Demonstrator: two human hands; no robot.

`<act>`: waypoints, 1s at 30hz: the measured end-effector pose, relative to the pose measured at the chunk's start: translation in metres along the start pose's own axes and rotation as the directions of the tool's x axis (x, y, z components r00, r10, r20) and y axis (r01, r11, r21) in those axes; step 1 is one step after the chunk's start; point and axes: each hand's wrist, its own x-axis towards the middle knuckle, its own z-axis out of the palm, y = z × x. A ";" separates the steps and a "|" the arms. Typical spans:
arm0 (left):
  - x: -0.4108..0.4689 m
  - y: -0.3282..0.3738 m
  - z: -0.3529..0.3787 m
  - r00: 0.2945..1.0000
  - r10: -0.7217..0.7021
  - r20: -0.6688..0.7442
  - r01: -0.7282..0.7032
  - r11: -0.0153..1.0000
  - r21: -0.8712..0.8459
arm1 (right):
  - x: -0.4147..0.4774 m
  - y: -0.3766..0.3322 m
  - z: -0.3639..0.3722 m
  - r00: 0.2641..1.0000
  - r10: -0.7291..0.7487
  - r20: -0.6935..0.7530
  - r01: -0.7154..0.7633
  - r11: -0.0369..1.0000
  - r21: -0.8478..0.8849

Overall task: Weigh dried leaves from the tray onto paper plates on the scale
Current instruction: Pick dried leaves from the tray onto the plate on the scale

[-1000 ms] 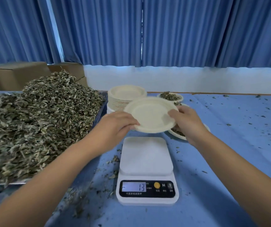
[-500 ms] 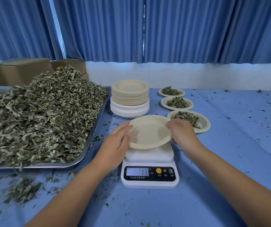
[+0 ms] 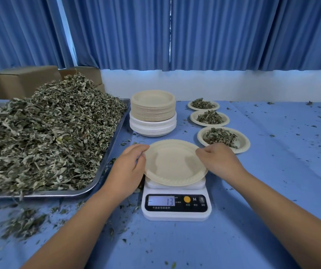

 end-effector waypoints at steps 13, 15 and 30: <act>0.003 0.006 -0.007 0.954 -0.218 -0.205 0.170 0.959 -0.229 | 0.010 0.010 -0.007 0.981 -0.043 -0.187 0.048 0.999 0.024; 0.002 0.006 -0.005 0.952 -0.235 -0.197 0.186 0.953 -0.241 | 0.010 0.010 -0.006 0.972 -0.065 -0.226 0.073 0.997 0.029; -0.003 0.014 0.009 0.974 -0.118 -0.195 0.096 0.989 -0.116 | 0.008 0.008 -0.004 0.961 -0.124 -0.245 0.139 0.989 0.043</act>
